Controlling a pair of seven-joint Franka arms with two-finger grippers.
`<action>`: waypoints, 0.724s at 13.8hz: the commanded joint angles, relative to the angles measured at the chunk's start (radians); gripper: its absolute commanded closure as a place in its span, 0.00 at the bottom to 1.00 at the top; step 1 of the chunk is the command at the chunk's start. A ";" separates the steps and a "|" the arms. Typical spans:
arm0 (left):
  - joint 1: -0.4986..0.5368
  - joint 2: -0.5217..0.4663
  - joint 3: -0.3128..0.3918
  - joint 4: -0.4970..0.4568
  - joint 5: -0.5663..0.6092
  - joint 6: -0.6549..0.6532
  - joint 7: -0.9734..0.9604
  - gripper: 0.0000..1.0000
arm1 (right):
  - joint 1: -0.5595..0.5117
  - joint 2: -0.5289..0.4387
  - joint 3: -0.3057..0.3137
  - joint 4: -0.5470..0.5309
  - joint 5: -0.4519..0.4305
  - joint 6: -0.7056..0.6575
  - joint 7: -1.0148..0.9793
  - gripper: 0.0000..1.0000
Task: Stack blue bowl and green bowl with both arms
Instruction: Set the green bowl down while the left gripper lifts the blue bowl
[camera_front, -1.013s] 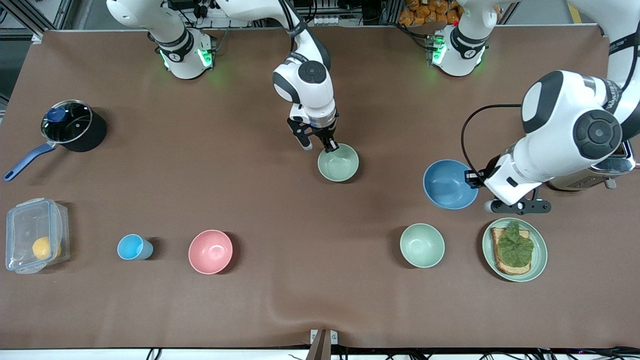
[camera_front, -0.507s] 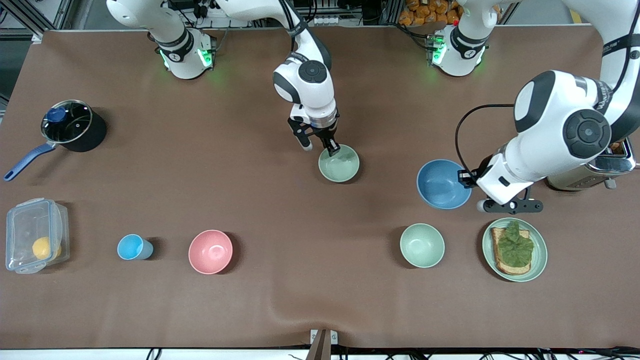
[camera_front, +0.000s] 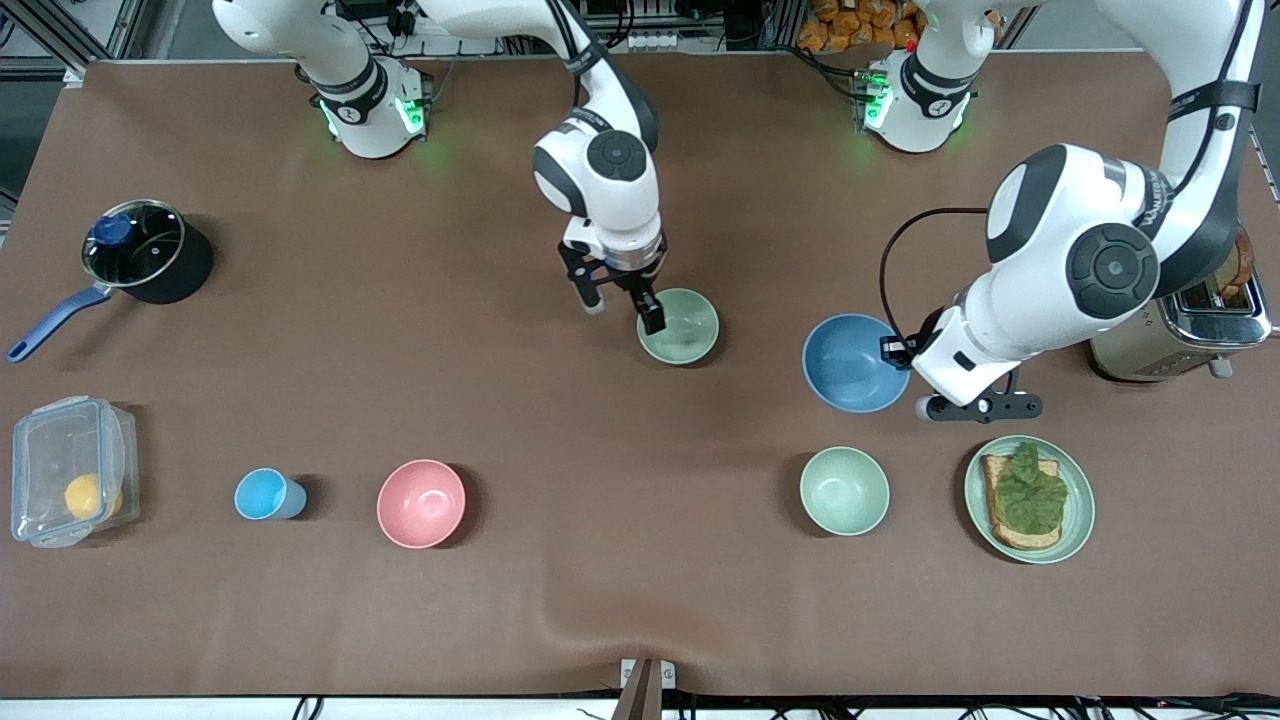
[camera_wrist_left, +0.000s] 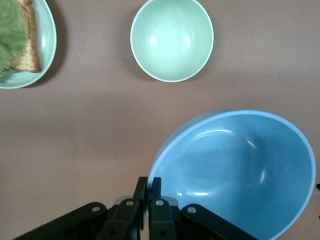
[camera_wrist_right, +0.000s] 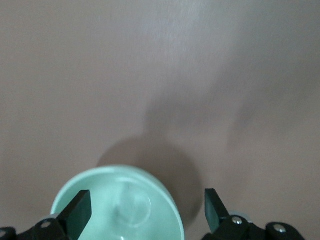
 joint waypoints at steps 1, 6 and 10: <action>-0.022 -0.002 -0.001 -0.007 -0.021 0.010 -0.040 1.00 | -0.052 -0.030 0.013 -0.007 -0.006 -0.027 0.015 0.00; -0.079 0.029 -0.001 -0.007 -0.018 0.017 -0.149 1.00 | -0.115 -0.044 0.022 -0.015 0.089 -0.016 -0.102 0.00; -0.114 0.050 0.001 -0.008 -0.009 0.028 -0.213 1.00 | -0.149 -0.037 0.019 -0.039 0.440 -0.011 -0.375 0.00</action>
